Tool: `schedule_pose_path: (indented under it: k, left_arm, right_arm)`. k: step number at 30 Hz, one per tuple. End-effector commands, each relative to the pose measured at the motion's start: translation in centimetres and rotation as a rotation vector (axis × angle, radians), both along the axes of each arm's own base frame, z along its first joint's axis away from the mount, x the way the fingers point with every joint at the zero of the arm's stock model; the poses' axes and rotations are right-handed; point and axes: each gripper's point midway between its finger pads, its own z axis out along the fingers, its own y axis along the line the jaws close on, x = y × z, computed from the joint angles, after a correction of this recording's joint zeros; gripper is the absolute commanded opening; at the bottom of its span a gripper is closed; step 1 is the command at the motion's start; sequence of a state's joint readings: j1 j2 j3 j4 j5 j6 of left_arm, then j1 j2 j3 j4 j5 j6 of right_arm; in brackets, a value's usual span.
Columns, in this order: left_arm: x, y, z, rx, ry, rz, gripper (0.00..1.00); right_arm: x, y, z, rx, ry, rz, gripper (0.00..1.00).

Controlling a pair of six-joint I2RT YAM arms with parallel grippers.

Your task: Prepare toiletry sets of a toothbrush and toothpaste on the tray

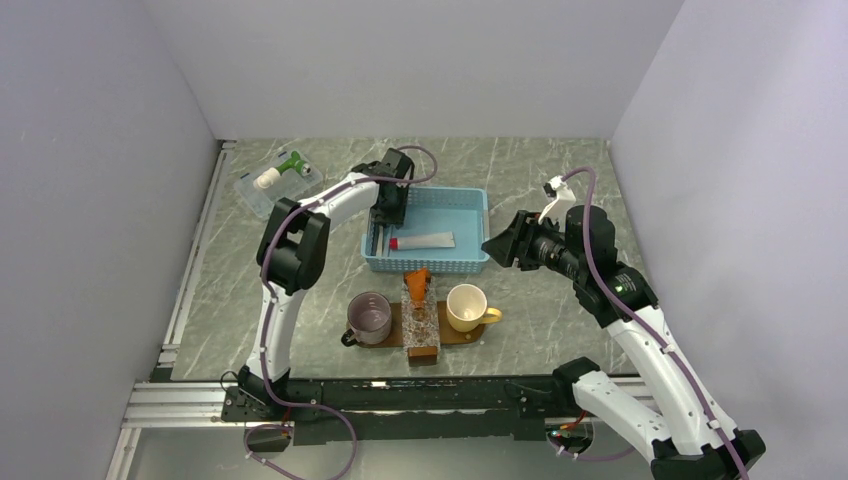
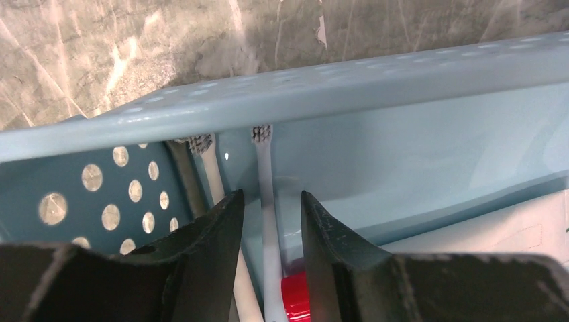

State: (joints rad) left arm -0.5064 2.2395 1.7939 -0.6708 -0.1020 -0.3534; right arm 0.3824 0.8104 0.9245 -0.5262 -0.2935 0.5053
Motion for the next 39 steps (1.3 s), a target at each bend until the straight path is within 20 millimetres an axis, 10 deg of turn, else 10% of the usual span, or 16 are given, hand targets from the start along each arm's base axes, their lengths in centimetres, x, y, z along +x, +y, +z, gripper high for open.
schedule_pose_path:
  k: [1,26,39]
  left_arm:
    - [0.6,-0.9,0.4,-0.007,-0.020,-0.011,0.41]
    - [-1.6,-1.1,-2.1,0.071,0.007,-0.024,0.00]
    - [-0.3,-0.6,5.6,0.022,-0.178,-0.011,0.00]
  right_arm:
    - [0.3,0.2,0.8,0.008,-0.048,0.009,0.55]
    - [0.2,0.6,0.7,0.015,-0.043,0.027,0.55]
    - [0.1,0.9,1.2,0.026,-0.039,0.038,0.55]
